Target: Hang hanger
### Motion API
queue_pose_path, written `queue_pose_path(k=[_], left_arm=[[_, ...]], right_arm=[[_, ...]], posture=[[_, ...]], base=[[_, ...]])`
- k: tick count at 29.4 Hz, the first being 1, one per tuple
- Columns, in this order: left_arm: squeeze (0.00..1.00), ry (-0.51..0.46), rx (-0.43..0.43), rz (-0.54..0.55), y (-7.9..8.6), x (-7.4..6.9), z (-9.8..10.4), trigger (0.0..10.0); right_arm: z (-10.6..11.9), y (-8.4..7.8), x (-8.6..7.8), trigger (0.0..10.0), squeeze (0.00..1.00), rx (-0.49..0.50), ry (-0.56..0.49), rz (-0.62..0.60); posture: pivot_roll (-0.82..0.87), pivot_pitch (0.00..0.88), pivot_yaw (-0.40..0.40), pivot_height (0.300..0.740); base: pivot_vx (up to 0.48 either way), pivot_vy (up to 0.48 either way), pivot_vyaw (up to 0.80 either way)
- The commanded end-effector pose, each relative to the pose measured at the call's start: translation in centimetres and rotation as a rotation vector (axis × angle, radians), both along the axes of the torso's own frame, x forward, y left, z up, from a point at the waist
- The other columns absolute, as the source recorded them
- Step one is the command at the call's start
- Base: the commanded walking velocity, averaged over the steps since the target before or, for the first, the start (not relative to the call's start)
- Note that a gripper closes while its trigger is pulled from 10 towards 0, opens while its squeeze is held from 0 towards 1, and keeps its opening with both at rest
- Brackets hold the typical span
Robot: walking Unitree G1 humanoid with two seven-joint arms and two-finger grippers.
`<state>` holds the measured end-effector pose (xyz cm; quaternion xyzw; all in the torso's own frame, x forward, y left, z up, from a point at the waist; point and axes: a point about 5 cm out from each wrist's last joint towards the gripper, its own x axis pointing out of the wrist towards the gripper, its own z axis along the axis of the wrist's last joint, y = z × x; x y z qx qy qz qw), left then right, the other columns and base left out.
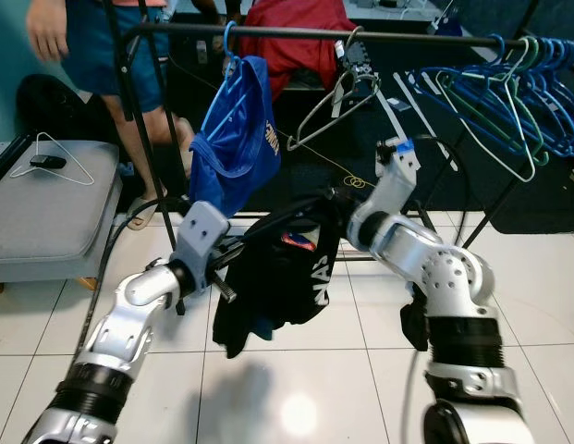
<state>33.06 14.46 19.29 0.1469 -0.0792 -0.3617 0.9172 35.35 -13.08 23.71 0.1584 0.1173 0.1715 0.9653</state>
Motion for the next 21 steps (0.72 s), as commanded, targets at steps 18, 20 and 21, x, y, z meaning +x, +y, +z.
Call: queue_pose_path(k=[18,20,21], left_arm=[[0.0,0.098,-0.353,-0.321,-2.0,-2.6,4.7,0.0],[0.0,0.097,-0.389,-0.337,-2.1,-2.6,5.3,0.0],[0.0,0.097,-0.389,-0.337,-2.1,-2.6,5.3,0.0]], right_arm=[[0.2,-0.6,0.0,10.0,1.0,-0.007,-0.124,-0.021],[0.3,-0.4,-0.1,10.0,1.0,-0.006,-0.14,-0.009],[0.3,-0.4,-0.1,10.0,1.0,-0.006,-0.14,-0.009]], posture=[[-0.05,0.243,-0.023,0.74],[-0.04,0.242,-0.023,0.74],[-0.04,0.242,-0.023,0.74]], base=[[0.0,0.0,0.0],[0.0,0.0,0.0],[0.0,0.0,0.0]])
